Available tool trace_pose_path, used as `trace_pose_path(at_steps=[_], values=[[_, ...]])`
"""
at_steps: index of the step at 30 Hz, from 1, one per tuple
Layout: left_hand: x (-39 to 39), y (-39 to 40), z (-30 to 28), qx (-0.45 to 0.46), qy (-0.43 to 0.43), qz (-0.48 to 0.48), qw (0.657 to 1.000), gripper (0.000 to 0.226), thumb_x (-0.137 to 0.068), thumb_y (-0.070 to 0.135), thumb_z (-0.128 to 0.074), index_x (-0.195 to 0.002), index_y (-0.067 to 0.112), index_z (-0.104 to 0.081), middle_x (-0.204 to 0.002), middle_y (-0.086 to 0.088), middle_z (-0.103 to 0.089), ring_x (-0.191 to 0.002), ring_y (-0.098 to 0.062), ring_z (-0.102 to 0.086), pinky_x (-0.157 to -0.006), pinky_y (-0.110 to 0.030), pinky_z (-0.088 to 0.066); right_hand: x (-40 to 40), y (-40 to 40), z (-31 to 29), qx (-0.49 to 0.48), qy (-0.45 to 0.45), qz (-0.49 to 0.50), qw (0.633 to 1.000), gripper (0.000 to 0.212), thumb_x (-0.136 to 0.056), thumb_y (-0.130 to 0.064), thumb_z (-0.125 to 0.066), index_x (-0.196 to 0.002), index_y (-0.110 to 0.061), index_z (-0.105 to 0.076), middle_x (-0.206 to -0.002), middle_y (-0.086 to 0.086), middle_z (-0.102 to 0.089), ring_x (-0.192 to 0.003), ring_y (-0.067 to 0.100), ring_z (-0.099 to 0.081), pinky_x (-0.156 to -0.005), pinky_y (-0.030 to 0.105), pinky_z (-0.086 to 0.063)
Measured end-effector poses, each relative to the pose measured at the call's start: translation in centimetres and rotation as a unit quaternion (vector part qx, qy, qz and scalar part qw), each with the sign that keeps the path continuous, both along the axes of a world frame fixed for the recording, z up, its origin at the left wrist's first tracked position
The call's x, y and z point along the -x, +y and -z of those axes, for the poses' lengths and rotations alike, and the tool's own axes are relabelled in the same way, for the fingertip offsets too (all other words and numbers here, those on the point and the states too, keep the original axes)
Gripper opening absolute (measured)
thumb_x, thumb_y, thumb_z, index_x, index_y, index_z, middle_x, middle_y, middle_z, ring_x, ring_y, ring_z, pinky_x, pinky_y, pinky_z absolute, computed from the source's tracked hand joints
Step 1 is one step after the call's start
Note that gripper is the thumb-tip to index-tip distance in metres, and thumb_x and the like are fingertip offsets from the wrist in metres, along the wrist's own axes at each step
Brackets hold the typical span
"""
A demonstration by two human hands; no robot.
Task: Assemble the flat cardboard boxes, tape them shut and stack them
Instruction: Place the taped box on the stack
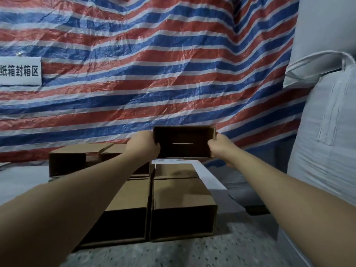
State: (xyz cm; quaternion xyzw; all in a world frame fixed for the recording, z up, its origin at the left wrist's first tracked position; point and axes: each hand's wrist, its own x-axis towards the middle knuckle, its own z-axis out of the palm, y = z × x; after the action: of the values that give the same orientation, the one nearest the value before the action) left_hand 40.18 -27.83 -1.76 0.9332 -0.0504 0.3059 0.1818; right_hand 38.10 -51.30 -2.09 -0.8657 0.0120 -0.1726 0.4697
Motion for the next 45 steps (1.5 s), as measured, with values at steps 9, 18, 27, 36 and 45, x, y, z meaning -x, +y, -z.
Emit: trace_pose_path(at_steps=[9,18,27,36,45], values=[[-7.0,-1.0,5.1,-0.062,-0.023,-0.023,0.998,0.024,-0.094,0.043,-0.053,-0.096,0.019,-0.059,-0.082,-0.001,-0.061,-0.072,-0.026,-0.057,-0.054,-0.030,-0.039,-7.1,-0.4,4.1,-0.023,-0.015,0.011,1.000,0.039,-0.095,0.003,-0.044,-0.126,-0.016,-0.059,-0.096,0.004,-0.060,-0.080,0.017,-0.054,-0.047,0.021,-0.042],[-10.0,-1.1,8.9,-0.075,0.044,-0.052,0.995,0.025,-0.100,0.033,-0.040,-0.085,0.016,-0.052,-0.069,0.003,-0.046,-0.066,-0.022,-0.052,-0.056,-0.031,-0.038,-11.5,1.3,7.7,-0.020,0.002,0.032,0.999,0.046,-0.094,0.005,-0.040,-0.133,-0.013,-0.057,-0.123,0.014,-0.062,-0.109,0.030,-0.058,-0.084,0.033,-0.044],[-10.0,-0.2,10.6,-0.048,0.046,-0.087,0.994,0.032,-0.099,0.036,-0.045,-0.079,0.014,-0.059,-0.073,-0.002,-0.058,-0.072,-0.027,-0.062,-0.062,-0.032,-0.050,-12.4,0.9,10.2,-0.012,0.016,0.007,1.000,0.035,-0.102,-0.005,-0.045,-0.136,-0.010,-0.055,-0.115,0.011,-0.062,-0.099,0.024,-0.056,-0.081,0.031,-0.043],[-6.3,0.1,8.4,-0.035,0.059,-0.083,0.994,0.038,-0.099,0.043,-0.043,-0.081,0.014,-0.061,-0.071,0.000,-0.058,-0.063,-0.020,-0.056,-0.055,-0.029,-0.041,-9.7,0.5,8.2,0.035,0.089,-0.011,0.995,0.061,-0.101,-0.039,-0.058,-0.148,-0.006,-0.037,-0.146,0.014,-0.048,-0.132,0.031,-0.048,-0.107,0.041,-0.043],[8.2,2.3,5.4,0.000,0.036,-0.029,0.999,0.035,-0.101,0.041,-0.043,-0.073,0.022,-0.054,-0.072,0.006,-0.058,-0.061,-0.013,-0.052,-0.051,-0.029,-0.036,3.3,4.4,2.2,0.038,-0.071,0.035,0.996,0.021,-0.100,-0.024,-0.054,-0.118,-0.012,-0.058,-0.100,-0.001,-0.061,-0.082,0.012,-0.058,-0.063,0.023,-0.044]])
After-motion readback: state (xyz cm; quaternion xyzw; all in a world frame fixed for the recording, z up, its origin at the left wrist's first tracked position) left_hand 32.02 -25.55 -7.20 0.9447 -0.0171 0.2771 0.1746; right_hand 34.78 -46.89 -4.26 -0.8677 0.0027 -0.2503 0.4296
